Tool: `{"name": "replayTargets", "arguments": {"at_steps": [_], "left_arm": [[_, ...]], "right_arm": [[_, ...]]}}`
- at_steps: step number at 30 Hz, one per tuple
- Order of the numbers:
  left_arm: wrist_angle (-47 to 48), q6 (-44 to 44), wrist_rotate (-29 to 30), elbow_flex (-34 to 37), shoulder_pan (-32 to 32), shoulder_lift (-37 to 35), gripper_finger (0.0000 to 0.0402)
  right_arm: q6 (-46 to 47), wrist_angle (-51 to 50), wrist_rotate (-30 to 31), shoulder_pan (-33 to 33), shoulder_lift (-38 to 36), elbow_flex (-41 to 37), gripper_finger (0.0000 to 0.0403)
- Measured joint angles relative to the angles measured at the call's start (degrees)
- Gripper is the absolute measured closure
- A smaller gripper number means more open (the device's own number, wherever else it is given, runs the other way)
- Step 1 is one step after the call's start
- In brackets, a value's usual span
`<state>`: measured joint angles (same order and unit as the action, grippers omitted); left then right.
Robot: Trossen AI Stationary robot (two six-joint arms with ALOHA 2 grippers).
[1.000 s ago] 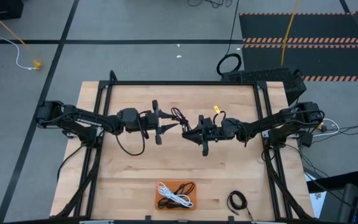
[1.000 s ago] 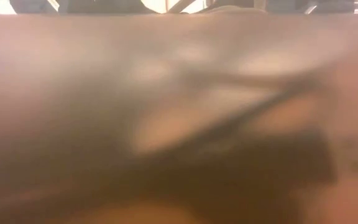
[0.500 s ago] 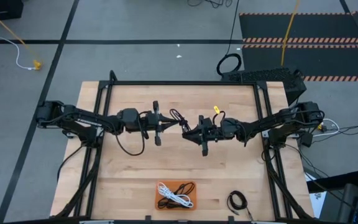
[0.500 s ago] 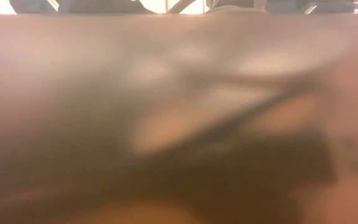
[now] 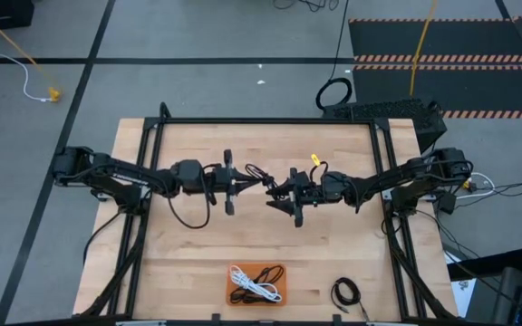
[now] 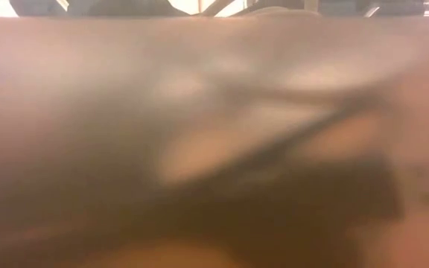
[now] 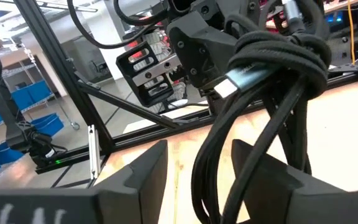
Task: Pick and place USB-C Cables
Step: Put the top center black charger cable into the orange bin
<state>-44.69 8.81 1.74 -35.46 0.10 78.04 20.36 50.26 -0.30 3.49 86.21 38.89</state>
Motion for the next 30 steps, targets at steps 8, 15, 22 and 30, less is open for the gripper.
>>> {"name": "replayTargets", "arguments": {"at_steps": [8, 15, 22, 30], "left_arm": [[2.6, -0.8, 0.2, 0.0, -2.1, 0.0, 0.0387], [6.1, -1.9, 5.2, 0.0, -2.8, 0.0, 0.0384], [7.6, -5.4, 5.4, 0.0, -3.5, 0.0, 0.0388], [14.1, -13.1, 5.3, 0.0, -10.4, 0.0, 0.0382]], "right_arm": [[0.0, -7.1, 0.0, -0.1, -3.7, 0.0, 0.0218], [1.4, -27.1, 0.5, -1.4, -14.1, -0.1, 0.0218], [4.2, -39.6, 2.0, -2.3, -22.6, -0.1, 0.0218], [15.9, -49.4, 0.0, -0.9, -23.4, -0.1, 0.0218]]}}
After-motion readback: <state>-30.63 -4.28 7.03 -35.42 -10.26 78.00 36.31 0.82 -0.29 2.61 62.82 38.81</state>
